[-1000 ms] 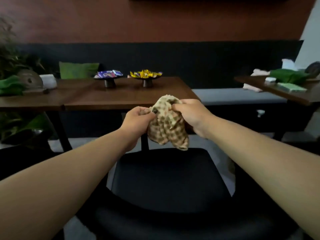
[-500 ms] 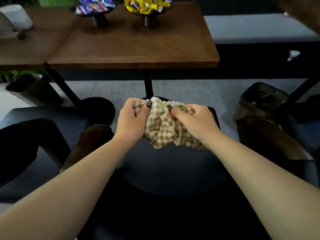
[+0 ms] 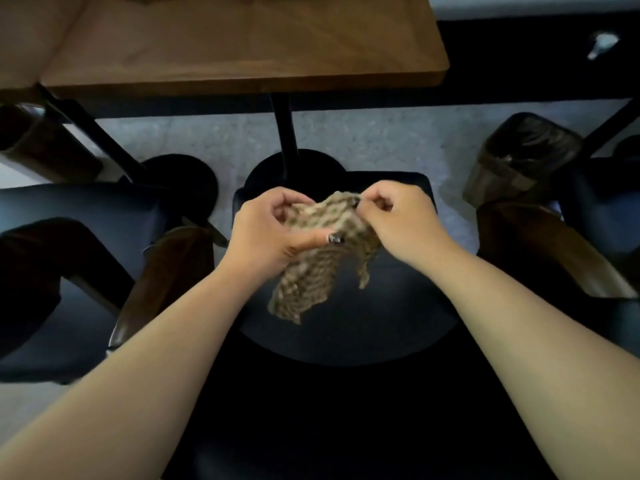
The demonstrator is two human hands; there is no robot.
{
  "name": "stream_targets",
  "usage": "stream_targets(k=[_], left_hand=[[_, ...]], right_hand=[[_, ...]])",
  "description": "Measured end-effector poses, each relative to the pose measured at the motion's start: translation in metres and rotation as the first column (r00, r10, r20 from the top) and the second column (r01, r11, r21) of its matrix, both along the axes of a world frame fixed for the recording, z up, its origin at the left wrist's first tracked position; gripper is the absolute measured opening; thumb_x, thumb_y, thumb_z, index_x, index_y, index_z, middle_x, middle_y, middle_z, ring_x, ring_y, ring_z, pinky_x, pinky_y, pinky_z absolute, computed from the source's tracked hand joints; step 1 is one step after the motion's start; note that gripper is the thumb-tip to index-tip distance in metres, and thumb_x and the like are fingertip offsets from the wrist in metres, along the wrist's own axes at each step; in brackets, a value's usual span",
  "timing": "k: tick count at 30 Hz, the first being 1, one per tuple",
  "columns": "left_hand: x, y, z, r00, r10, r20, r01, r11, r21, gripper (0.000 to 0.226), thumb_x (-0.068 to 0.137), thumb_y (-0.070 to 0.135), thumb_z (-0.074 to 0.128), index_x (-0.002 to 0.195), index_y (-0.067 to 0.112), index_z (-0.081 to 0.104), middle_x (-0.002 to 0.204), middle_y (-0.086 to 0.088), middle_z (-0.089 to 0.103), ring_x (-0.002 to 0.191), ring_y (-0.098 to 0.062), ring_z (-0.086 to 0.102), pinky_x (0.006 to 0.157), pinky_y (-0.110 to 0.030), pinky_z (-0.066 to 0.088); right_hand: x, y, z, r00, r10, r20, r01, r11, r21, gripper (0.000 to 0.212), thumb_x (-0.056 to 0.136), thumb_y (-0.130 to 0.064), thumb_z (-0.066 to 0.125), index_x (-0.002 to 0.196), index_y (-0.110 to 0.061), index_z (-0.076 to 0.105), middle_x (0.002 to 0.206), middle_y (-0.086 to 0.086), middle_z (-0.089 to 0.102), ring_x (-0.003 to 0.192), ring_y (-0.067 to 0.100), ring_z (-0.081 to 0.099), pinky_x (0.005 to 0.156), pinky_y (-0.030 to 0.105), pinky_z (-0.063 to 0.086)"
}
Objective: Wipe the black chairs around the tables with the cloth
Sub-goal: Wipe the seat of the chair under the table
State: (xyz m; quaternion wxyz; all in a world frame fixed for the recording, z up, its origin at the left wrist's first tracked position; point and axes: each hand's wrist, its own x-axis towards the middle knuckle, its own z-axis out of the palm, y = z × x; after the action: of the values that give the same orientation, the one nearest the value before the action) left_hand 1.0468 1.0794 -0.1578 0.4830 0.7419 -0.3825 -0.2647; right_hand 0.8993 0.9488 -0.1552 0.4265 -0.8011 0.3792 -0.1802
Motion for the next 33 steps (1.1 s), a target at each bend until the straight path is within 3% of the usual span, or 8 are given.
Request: stream_targets(k=[6,8,11,13,16,21,25,33], left_hand=[[0.006,0.002,-0.009,0.929,-0.193,0.315,0.066,0.925,0.373,0.017,0.07,0.021,0.082,0.065,0.014,0.067,0.065,0.011,0.057,0.062,-0.002,0.053,0.055,-0.004,0.036],[0.006,-0.001,-0.009,0.968,-0.143,0.206,0.057,0.925,0.375,0.007,0.079,0.018,0.073,0.08,0.021,0.066,0.078,0.011,0.062,0.077,-0.003,0.058,0.059,-0.006,0.041],[0.001,-0.008,-0.002,0.973,0.083,-0.216,-0.016,0.956,0.294,0.006,0.091,0.012,0.061,0.089,0.017,0.059,0.098,-0.011,0.069,0.096,-0.033,0.066,0.079,-0.047,0.054],[0.001,-0.008,0.007,0.835,0.142,-0.532,-0.062,0.984,0.165,0.009,0.094,0.008,0.055,0.093,0.012,0.064,0.099,-0.012,0.072,0.099,-0.035,0.067,0.081,-0.046,0.056],[0.012,-0.004,0.014,0.408,0.023,-0.913,-0.138,0.99,-0.037,0.031,0.096,0.017,0.045,0.118,0.003,0.063,0.118,-0.016,0.069,0.111,-0.031,0.065,0.089,-0.042,0.055],[0.014,0.0,0.015,0.158,0.028,-0.987,-0.096,0.995,0.012,0.069,0.092,0.059,0.043,0.107,-0.002,0.073,0.12,-0.026,0.065,0.107,-0.044,0.064,0.078,-0.06,0.054],[0.004,0.001,0.017,0.251,0.037,-0.967,0.096,0.993,0.063,0.055,0.076,0.032,0.071,0.119,-0.001,0.066,0.123,-0.022,0.065,0.11,-0.035,0.065,0.082,-0.048,0.057],[0.019,0.0,0.005,0.369,0.056,-0.928,-0.159,0.987,-0.003,0.042,0.077,-0.006,0.056,0.119,-0.001,0.06,0.115,-0.021,0.068,0.106,-0.033,0.067,0.079,-0.042,0.058]], right_hand=[[-0.002,-0.004,0.01,0.98,-0.079,0.185,0.057,0.991,0.124,0.019,0.098,-0.03,0.047,0.084,-0.025,0.059,0.061,-0.015,0.05,0.052,0.0,0.043,0.047,0.012,0.033],[-0.004,-0.009,0.015,0.957,-0.187,0.222,0.152,0.975,0.164,0.019,0.098,-0.028,0.046,0.085,-0.027,0.06,0.073,-0.01,0.059,0.065,0.003,0.055,0.059,0.018,0.043],[-0.006,-0.017,0.021,0.895,-0.361,0.262,0.279,0.911,0.304,0.02,0.098,-0.024,0.045,0.086,-0.024,0.061,0.085,-0.002,0.066,0.081,0.014,0.064,0.074,0.035,0.053],[-0.006,-0.02,0.023,0.845,-0.461,0.27,0.33,0.848,0.415,0.022,0.098,-0.022,0.045,0.086,-0.022,0.063,0.089,-0.001,0.068,0.086,0.017,0.066,0.079,0.038,0.054],[-0.006,-0.023,0.021,0.756,-0.623,0.201,0.431,0.705,0.564,0.025,0.099,-0.019,0.042,0.084,-0.02,0.062,0.095,0.003,0.069,0.091,0.019,0.067,0.085,0.041,0.056],[-0.004,-0.021,0.011,0.735,-0.676,-0.045,0.435,0.42,0.796,0.022,0.099,-0.012,0.046,0.084,-0.011,0.061,0.083,0.006,0.068,0.077,0.023,0.068,0.062,0.035,0.058],[-0.002,-0.022,0.01,0.762,-0.647,-0.035,0.296,0.3,0.907,0.017,0.099,-0.011,0.047,0.096,-0.001,0.06,0.094,0.014,0.069,0.083,0.024,0.068,0.065,0.036,0.057],[-0.001,-0.023,0.0,0.782,-0.623,0.013,0.154,0.213,0.965,0.023,0.093,0.008,0.041,0.1,-0.001,0.06,0.087,0.012,0.072,0.073,0.018,0.071,0.06,0.027,0.059]])
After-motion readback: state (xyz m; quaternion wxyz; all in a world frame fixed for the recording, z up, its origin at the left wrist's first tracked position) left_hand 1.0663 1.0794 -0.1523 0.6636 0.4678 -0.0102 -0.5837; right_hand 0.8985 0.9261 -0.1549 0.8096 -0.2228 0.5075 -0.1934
